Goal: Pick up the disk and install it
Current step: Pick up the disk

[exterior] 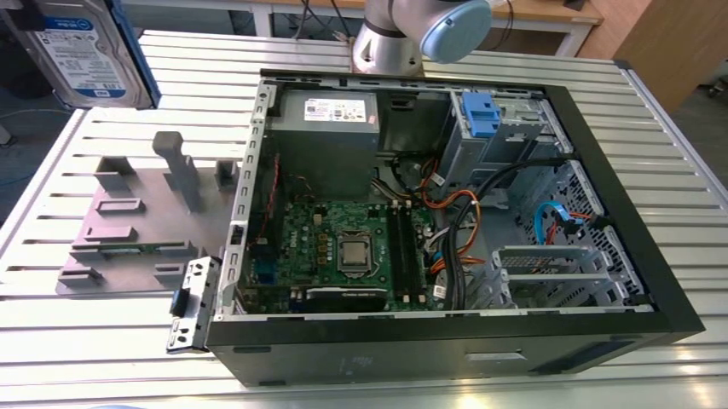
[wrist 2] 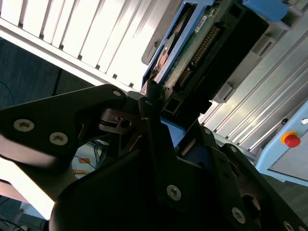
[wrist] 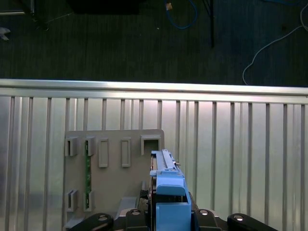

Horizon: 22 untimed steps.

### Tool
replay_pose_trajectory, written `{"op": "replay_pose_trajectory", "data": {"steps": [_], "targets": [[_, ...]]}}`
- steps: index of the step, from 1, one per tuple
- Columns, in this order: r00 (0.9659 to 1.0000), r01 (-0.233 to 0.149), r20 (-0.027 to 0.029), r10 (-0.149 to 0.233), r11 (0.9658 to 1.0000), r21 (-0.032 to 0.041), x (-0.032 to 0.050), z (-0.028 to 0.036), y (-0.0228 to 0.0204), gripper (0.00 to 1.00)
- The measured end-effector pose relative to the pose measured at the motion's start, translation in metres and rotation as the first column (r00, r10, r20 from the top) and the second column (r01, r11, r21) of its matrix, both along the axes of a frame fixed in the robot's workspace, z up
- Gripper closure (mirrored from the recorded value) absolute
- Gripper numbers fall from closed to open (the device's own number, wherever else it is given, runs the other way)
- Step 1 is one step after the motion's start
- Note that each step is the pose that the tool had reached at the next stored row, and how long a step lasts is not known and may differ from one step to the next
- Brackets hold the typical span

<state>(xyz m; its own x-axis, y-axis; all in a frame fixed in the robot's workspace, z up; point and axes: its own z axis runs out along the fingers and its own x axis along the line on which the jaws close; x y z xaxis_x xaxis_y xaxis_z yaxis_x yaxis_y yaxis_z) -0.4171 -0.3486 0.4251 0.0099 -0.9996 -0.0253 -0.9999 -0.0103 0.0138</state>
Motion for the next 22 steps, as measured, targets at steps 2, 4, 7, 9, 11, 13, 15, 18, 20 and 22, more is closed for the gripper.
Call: {"op": "replay_pose_trajectory", "data": {"steps": [2,4,7,9,11,13,15,18,20,22], "targets": [[1.0,0.0,0.0,0.0,1.0,0.0,0.0,0.0004,0.0,0.64],[1.0,0.0,0.0,0.0,1.0,0.0,0.0,0.0007,0.0,0.64],[1.0,0.0,0.0,0.0,1.0,0.0,0.0,0.0012,0.0,0.64],[1.0,0.0,0.0,0.0,1.0,0.0,0.0,0.0065,0.0,0.64],[1.0,0.0,0.0,0.0,1.0,0.0,0.0,0.0068,0.0,0.64],[1.0,0.0,0.0,0.0,1.0,0.0,0.0,0.0072,0.0,0.64],[1.0,0.0,0.0,0.0,1.0,0.0,0.0,0.0076,0.0,0.64],[1.0,0.0,0.0,0.0,1.0,-0.0001,0.0,0.0091,0.0,0.64],[1.0,0.0,0.0,0.0,1.0,0.0,0.0,0.0101,0.0,0.64],[1.0,0.0,0.0,0.0,1.0,0.0,0.0,0.0105,0.0,0.64]]}}
